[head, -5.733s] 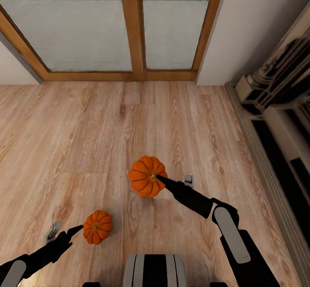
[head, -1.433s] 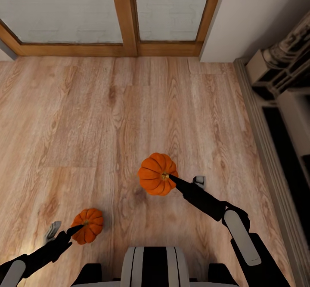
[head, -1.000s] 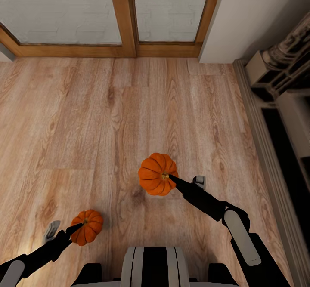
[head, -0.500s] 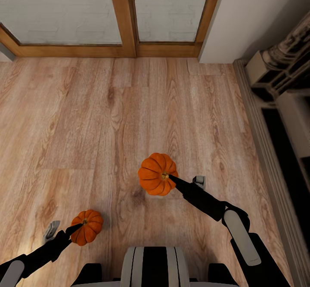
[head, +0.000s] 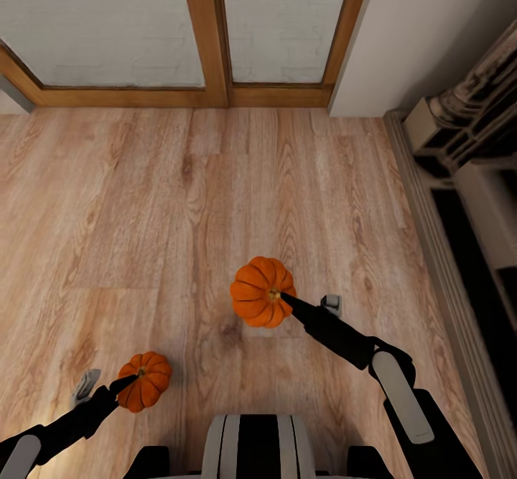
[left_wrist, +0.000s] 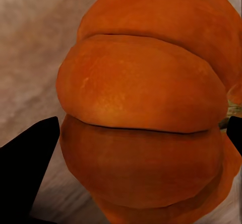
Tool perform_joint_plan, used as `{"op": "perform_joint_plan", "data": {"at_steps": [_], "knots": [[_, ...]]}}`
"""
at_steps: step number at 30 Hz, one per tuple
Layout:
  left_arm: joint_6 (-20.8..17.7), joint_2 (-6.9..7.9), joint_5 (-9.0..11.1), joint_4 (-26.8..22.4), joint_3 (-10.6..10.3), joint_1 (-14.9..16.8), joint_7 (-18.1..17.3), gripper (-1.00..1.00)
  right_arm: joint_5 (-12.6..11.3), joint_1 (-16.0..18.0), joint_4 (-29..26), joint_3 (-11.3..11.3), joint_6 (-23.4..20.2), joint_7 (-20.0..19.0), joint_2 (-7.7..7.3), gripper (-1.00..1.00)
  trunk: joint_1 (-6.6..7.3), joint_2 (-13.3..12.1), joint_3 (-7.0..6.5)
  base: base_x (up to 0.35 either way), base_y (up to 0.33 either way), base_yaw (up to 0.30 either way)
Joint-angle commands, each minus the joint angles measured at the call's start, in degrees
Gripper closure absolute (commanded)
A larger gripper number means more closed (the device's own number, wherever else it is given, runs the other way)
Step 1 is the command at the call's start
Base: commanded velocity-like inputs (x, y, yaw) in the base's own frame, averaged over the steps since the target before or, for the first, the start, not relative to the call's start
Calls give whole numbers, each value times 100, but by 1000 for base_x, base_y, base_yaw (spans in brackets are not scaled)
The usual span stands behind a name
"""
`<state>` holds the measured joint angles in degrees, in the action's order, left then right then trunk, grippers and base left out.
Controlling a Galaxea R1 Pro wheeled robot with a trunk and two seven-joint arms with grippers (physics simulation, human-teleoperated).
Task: Place each of the two pumpkins and all three candles from the living room inside a cabinet in the living room (use any cabinet), then make sure every cabinet is closed, and position the cauldron so it is next to a table in the living room.
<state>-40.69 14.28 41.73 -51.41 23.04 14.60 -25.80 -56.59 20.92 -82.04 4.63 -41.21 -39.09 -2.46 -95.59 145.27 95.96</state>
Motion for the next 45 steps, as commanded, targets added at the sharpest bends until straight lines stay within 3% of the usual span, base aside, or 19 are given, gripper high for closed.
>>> {"op": "perform_joint_plan", "data": {"at_steps": [1,5,7,10,13,16,18,21,35,45], "knots": [[3,2,-16,0,-2,-1,13,100,-4,0,20,1,-2,39,2,100,2,-2,-23,0,0,0],[-5,6,-15,0,-2,-1,8,100,-7,0,49,7,-20,442,14,100,13,-7,-111,0,0,0],[-26,32,-10,-25,-2,-1,-5,100,-25,0,47,4,-46,1114,113,100,18,-10,-156,0,0,0],[-100,170,4,-66,0,1,-17,100,-30,0,43,14,-79,1808,307,100,26,-14,-222,0,0,0],[-451,309,9,-282,6,0,-71,100,-9,0,32,276,-65,2014,394,100,33,-18,-289,0,0,0],[-1170,345,4,-863,23,-1,-388,100,10,0,3,536,-17,2063,411,100,41,-22,-355,0,0,0],[-1556,352,-2,-1143,107,-1,-542,100,14,0,-7,584,-4,2068,412,100,46,-24,-400,0,0,0],[-1843,355,1,-1420,285,-1,-631,100,16,0,14,611,2,2065,417,100,54,-28,-466,0,0,0],[-1931,374,8,-1529,363,-1,-655,100,-8,0,-12,507,15,2067,401,100,90,-47,-776,-40,0,0],[-1931,526,27,-1526,367,-1,-659,100,-1,0,-7,506,17,2066,404,100,116,-60,-1023,-124,0,-1]]}}
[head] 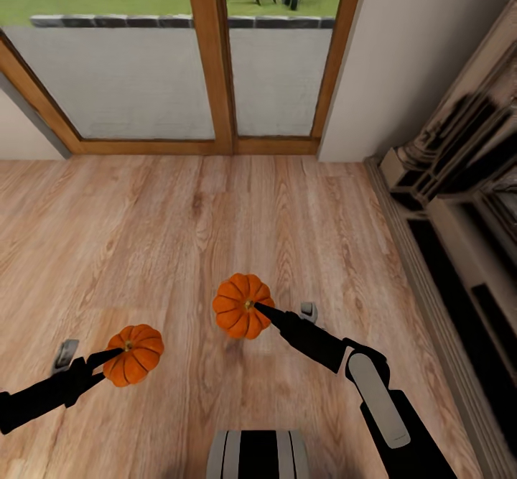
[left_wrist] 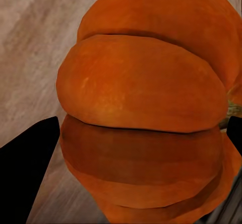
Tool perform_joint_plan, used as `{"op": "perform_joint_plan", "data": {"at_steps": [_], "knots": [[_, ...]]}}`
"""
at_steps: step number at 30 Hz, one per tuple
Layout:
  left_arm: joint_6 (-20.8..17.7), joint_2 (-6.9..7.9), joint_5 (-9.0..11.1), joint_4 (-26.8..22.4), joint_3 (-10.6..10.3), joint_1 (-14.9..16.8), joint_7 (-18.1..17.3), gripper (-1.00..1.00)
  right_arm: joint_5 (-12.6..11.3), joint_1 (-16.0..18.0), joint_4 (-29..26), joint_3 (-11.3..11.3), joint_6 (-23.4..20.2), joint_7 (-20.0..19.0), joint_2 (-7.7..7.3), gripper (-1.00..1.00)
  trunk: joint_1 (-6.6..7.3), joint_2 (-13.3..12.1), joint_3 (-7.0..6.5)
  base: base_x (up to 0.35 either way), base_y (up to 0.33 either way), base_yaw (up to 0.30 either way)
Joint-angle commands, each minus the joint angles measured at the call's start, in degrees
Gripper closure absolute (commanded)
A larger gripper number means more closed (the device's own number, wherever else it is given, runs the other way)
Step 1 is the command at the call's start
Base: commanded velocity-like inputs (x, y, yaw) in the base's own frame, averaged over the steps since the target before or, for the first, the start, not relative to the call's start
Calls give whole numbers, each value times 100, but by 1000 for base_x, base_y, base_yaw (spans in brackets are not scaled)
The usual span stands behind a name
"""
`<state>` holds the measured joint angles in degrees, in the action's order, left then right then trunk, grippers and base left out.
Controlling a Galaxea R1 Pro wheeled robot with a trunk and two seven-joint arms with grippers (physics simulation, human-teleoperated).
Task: Place each of the two pumpkins and all three candles from the living room inside a cabinet in the living room (use any cabinet), then make sure every cabinet is closed, and position the cauldron so it is next to a table in the living room.
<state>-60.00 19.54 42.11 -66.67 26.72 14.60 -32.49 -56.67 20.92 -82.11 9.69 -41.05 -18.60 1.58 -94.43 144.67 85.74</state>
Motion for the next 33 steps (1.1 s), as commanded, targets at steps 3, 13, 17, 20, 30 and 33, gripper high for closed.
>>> {"op": "perform_joint_plan", "data": {"at_steps": [3,13,17,20,30,33], "knots": [[0,5,-12,4,0,-1,10,100,13,0,1,5,1,15,4,100,7,-4,-93,-6,0,-44],[0,21,-11,5,0,0,7,100,16,-1,10,12,1,10,8,100,33,-18,-407,-166,0,-65],[0,23,-14,5,0,-1,7,100,16,0,30,15,1,6,9,100,43,-23,-533,-32,0,-50],[3,17,-15,5,-1,-1,7,100,16,0,36,15,1,5,9,100,51,-27,-627,-6,0,-12],[6,20,-16,5,0,-1,6,100,16,0,35,21,1,-2,9,100,77,-40,-942,-1,0,-1],[6,23,-18,5,12,-1,7,100,16,0,45,23,1,2,9,100,85,-44,-1037,0,0,0]]}}
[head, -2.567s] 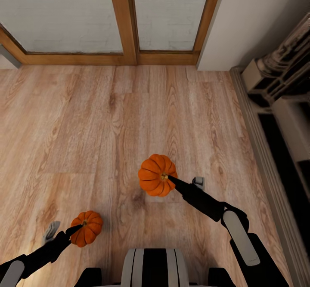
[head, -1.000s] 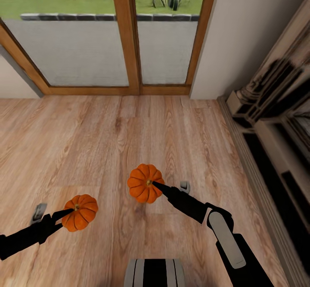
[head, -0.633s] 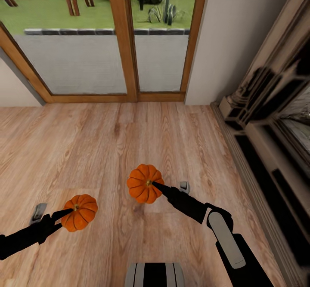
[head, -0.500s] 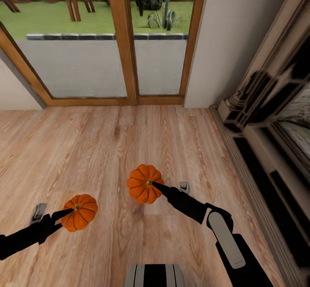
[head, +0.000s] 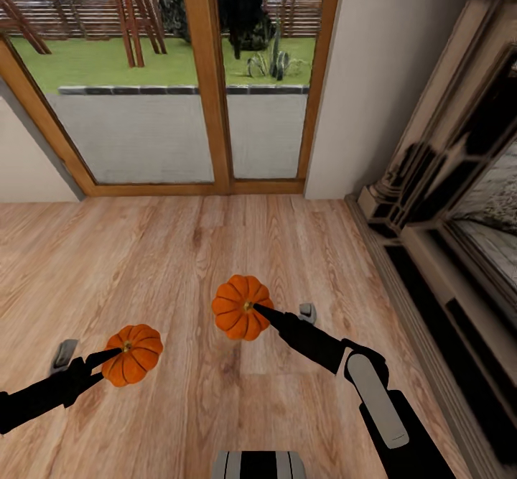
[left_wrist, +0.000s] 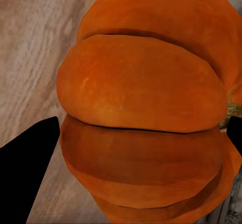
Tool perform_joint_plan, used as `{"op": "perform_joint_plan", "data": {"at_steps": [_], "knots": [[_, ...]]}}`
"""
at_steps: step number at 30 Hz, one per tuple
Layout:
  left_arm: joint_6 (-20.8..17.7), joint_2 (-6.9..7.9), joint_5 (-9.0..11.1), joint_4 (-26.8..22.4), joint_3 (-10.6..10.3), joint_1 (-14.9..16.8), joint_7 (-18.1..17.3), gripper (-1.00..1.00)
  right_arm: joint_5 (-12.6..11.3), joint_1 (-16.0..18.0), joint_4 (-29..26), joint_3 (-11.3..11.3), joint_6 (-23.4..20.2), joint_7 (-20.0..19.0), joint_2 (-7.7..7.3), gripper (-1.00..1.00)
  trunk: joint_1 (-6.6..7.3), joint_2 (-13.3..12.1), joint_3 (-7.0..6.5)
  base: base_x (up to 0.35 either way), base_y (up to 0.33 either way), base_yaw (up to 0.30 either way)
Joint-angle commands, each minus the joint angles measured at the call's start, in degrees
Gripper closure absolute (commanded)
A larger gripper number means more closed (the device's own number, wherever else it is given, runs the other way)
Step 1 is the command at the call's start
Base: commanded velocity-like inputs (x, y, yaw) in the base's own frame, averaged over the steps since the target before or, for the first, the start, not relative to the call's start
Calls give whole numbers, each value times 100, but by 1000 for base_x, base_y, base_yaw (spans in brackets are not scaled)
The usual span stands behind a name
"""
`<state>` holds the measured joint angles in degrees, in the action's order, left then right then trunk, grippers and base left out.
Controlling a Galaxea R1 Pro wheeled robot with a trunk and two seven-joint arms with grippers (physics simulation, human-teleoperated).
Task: Place each of the two pumpkins and all three candles from the living room inside a cabinet in the living room (use any cabinet), then make sure every cabinet is closed, and position the cauldron so it is next to a table in the living room.
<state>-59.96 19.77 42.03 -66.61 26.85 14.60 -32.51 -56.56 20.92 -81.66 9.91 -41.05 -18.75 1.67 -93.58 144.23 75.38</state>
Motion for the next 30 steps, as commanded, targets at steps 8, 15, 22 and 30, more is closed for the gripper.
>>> {"op": "perform_joint_plan", "data": {"at_steps": [8,15,22,30], "knots": [[-1,0,-6,16,107,-1,9,100,8,0,7,22,1,20,4,100,20,-11,-242,0,0,0],[-4,0,-3,25,148,0,10,100,9,0,8,36,1,20,8,100,38,-20,-410,-57,36,0],[-4,1,-4,25,151,-1,13,100,7,0,-7,29,1,22,9,100,56,-30,-566,-222,174,0],[-4,1,-6,25,154,-1,12,100,6,0,-11,27,2,26,9,100,77,-40,-743,-242,192,0]]}}
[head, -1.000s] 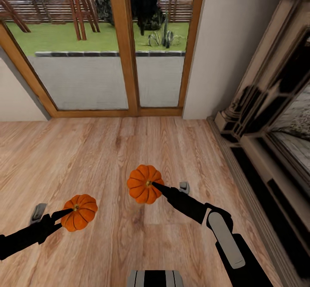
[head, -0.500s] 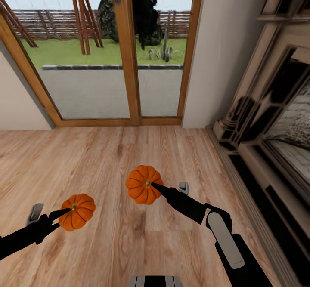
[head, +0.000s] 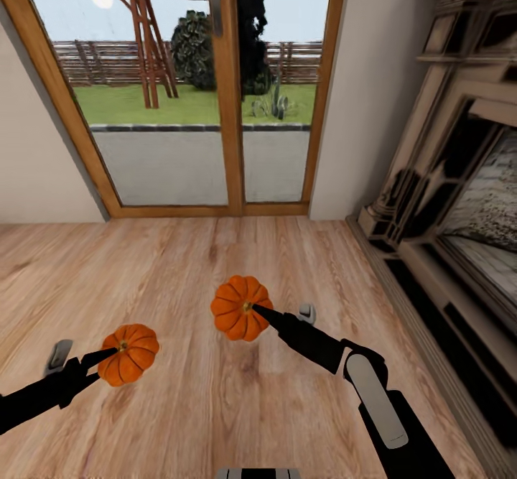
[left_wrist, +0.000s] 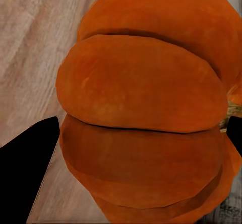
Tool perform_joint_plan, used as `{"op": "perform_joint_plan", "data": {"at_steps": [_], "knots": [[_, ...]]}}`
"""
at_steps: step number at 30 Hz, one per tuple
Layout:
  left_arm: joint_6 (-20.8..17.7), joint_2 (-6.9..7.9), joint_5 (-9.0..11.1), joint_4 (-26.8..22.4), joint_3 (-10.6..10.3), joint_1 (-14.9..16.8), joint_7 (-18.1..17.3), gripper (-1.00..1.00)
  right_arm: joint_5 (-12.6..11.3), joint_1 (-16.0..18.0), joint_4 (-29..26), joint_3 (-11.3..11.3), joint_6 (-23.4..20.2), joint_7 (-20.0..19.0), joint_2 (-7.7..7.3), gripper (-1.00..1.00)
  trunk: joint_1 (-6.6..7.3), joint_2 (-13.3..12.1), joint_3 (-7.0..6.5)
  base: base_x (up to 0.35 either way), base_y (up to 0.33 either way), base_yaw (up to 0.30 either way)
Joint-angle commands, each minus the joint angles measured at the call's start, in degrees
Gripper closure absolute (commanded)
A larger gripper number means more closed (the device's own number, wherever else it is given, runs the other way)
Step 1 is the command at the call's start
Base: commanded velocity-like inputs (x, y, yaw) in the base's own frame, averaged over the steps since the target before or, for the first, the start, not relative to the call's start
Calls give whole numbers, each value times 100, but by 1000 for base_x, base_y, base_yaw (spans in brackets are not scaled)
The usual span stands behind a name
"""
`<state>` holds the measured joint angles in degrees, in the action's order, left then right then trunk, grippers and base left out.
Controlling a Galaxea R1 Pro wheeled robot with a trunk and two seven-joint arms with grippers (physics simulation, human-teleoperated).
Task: Place each of the two pumpkins and all three candles from the living room inside a cabinet in the living room (use any cabinet), then make sure every cabinet is closed, and position the cauldron so it is next to a table in the living room.
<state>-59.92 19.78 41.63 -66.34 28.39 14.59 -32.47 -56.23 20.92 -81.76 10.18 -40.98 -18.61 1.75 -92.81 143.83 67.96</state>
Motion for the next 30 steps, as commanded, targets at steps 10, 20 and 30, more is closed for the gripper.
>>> {"op": "perform_joint_plan", "data": {"at_steps": [10,20,30], "knots": [[-8,0,38,-2,0,0,5,100,-29,0,19,-7,-6,8,0,100,26,-14,-222,-89,61,0],[-8,0,37,6,0,0,5,100,-36,0,20,35,315,7,-8,100,52,-27,-444,0,0,0],[-3,0,137,6,97,0,-132,100,-39,0,22,42,360,-9,-8,100,64,-34,-555,0,0,-15]]}}
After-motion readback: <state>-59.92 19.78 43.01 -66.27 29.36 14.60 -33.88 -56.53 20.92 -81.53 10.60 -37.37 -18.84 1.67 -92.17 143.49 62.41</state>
